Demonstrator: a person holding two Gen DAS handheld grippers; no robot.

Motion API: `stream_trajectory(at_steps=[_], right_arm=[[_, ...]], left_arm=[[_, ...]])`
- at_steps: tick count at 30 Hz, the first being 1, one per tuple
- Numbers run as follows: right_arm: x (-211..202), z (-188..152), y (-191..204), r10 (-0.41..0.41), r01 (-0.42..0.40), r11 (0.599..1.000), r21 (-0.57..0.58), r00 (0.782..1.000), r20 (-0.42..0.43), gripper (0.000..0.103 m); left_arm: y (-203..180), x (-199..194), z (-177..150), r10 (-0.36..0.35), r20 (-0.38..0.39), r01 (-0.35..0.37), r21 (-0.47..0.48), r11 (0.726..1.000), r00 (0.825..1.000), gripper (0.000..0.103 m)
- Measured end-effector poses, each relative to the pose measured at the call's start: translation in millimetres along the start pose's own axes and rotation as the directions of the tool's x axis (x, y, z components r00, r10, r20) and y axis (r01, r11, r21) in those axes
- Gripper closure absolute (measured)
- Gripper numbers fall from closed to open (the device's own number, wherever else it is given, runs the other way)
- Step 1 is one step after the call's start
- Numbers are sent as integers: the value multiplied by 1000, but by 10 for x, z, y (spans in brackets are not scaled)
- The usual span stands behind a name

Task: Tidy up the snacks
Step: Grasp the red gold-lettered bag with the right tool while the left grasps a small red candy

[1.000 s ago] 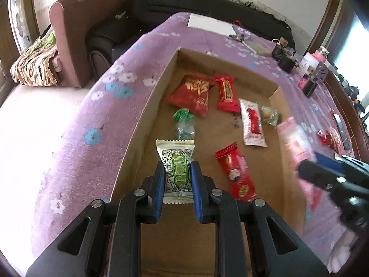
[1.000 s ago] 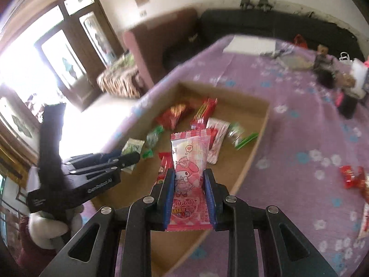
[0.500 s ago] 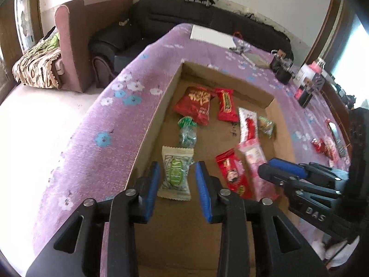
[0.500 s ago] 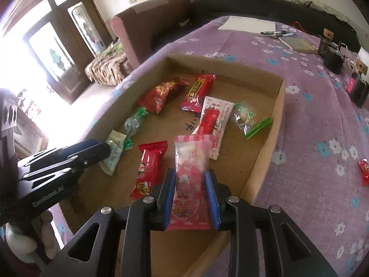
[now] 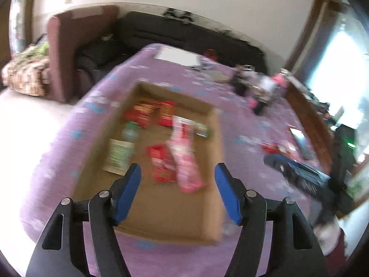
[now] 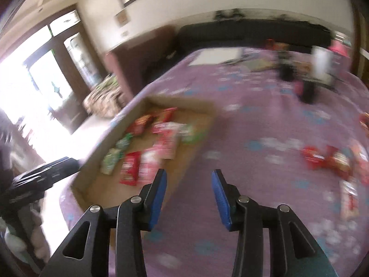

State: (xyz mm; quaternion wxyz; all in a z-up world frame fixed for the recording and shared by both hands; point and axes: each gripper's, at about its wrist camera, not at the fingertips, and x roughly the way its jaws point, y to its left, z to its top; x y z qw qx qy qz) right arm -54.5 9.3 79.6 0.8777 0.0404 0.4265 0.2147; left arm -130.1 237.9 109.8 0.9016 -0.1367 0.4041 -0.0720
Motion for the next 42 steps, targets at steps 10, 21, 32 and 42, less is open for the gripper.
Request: stream_trajectory(at_steps=[10, 21, 32, 42], right_arm=[[-578, -132, -1937, -253, 228, 919, 322, 967, 39, 58], [387, 276, -2331, -258, 275, 900, 339, 961, -96, 58], [51, -202, -1796, -1, 35, 965, 259, 991, -131, 58], [-64, -477, -1431, -70, 69, 997, -21, 995, -68, 26]], left_arm=[[-664, 176, -339, -116, -71, 121, 74, 990, 991, 37], [-665, 217, -380, -90, -92, 96, 66, 993, 992, 37], [-774, 386, -408, -119, -127, 128, 65, 990, 985, 38], [-1092, 469, -308, -90, -151, 110, 130, 985, 984, 38]])
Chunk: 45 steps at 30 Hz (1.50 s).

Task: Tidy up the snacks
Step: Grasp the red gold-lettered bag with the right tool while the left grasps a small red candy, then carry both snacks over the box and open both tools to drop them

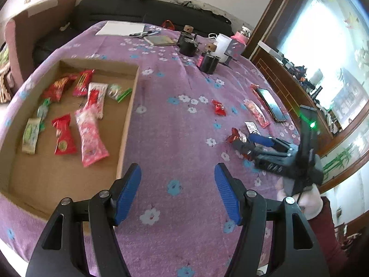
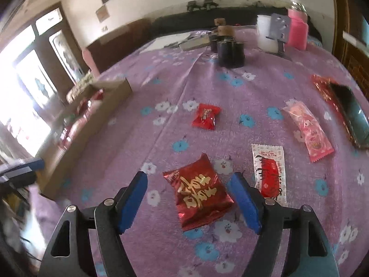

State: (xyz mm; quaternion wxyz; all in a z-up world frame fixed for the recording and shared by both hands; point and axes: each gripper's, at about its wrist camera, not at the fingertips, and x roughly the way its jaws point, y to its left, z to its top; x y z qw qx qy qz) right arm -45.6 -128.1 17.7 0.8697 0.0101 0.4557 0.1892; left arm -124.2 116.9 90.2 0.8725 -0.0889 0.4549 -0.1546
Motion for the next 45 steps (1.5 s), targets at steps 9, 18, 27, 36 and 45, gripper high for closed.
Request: stream_trajectory(at_steps=[9, 18, 27, 36, 45], right_arm=[[64, -80, -172, 17, -19, 998, 63, 999, 29, 69], [3, -118, -249, -18, 17, 997, 77, 1000, 16, 69], [-29, -113, -416, -21, 18, 989, 147, 1000, 21, 69], [-167, -114, -413, -21, 6, 991, 135, 993, 112, 69], [-173, -97, -491, -64, 38, 984, 176, 988, 140, 69]], left_arm=[[-462, 671, 608, 26, -34, -23, 84, 996, 999, 38], [-850, 1811, 918, 1, -172, 14, 88, 996, 985, 42], [-1097, 1971, 835, 112, -110, -84, 229, 970, 988, 84], [-807, 1351, 756, -6, -77, 15, 117, 993, 997, 84], [314, 195, 499, 86, 69, -86, -8, 996, 994, 83]])
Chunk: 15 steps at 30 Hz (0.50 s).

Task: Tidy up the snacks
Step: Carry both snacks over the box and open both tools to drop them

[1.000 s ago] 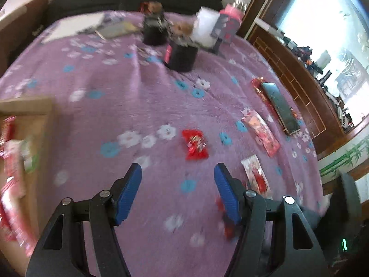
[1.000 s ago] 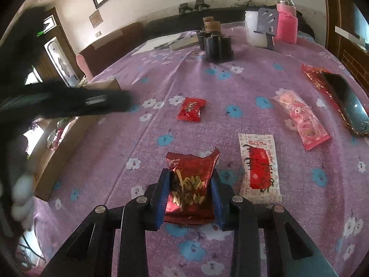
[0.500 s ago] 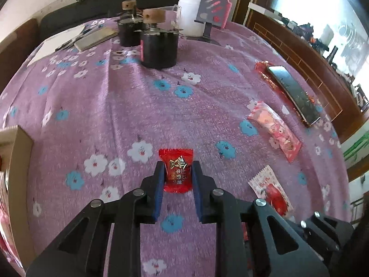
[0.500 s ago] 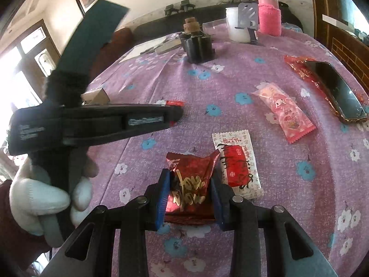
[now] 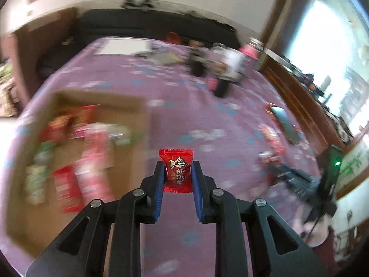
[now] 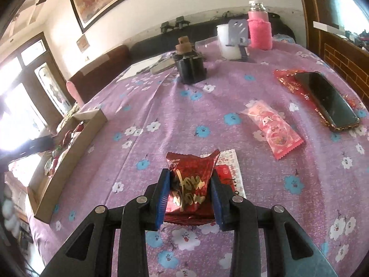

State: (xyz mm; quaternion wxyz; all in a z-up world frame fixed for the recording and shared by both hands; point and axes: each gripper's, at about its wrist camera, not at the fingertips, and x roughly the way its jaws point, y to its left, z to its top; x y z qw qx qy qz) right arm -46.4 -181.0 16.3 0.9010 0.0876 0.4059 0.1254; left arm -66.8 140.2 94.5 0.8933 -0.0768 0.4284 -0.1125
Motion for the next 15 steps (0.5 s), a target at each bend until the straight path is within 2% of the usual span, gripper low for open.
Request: stream_trajectory(at_steps=[6, 9, 15], right_arm=[[20, 17, 148, -73, 73, 997, -36, 997, -6, 69], [-25, 44, 360, -26, 25, 999, -35, 1000, -17, 69], [-4, 211, 1334, 73, -81, 981, -175, 996, -53, 69]], left_arm=[[912, -213, -287, 124, -12, -124, -137, 983, 992, 83], [1180, -196, -418, 150, -33, -154, -173, 973, 988, 83], [1327, -82, -490, 153, -48, -160, -177, 971, 987, 83]])
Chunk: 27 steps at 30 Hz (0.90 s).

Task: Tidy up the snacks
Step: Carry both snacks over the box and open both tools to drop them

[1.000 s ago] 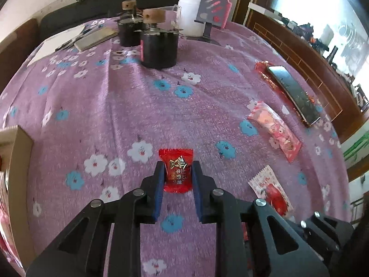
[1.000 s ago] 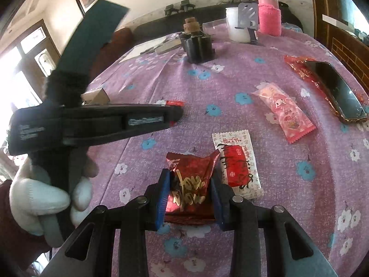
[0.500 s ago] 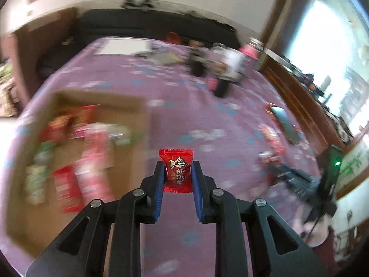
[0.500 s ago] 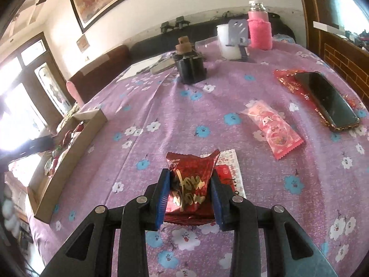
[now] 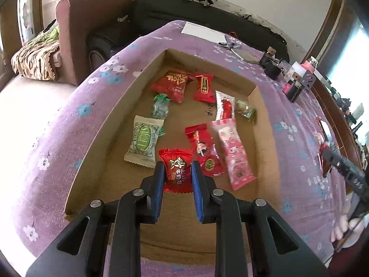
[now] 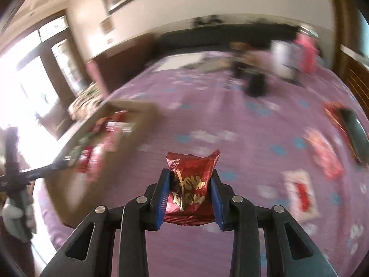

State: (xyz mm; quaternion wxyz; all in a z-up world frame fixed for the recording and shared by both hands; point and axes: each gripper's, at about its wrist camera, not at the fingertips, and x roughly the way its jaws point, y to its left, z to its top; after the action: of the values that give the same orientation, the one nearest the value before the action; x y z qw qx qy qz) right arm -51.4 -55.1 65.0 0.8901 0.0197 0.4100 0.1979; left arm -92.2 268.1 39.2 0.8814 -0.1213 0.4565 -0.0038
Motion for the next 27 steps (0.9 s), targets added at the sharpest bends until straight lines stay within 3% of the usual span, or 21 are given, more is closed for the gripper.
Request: stream_trajectory(at_steps=[6, 13, 21, 24, 27], right_arm=[[361, 338, 851, 113, -118, 988, -97, 992, -56, 69], [1035, 603, 1477, 148, -166, 979, -120, 978, -149, 69], [1556, 721, 1730, 147, -172, 978, -115, 969, -196, 66], [1635, 747, 1706, 183, -205, 975, -86, 960, -211, 67], [1547, 766, 1624, 185, -197, 979, -52, 967, -175, 61]], left_arm=[[143, 63, 12, 36, 3, -36, -13, 999, 999, 81], [281, -17, -12, -30, 7, 30, -64, 997, 1000, 66], [330, -323, -75, -59, 72, 65, -75, 995, 996, 66], [313, -409, -92, -71, 87, 78, -83, 993, 994, 66], [247, -488, -100, -75, 101, 83, -79, 993, 992, 66]])
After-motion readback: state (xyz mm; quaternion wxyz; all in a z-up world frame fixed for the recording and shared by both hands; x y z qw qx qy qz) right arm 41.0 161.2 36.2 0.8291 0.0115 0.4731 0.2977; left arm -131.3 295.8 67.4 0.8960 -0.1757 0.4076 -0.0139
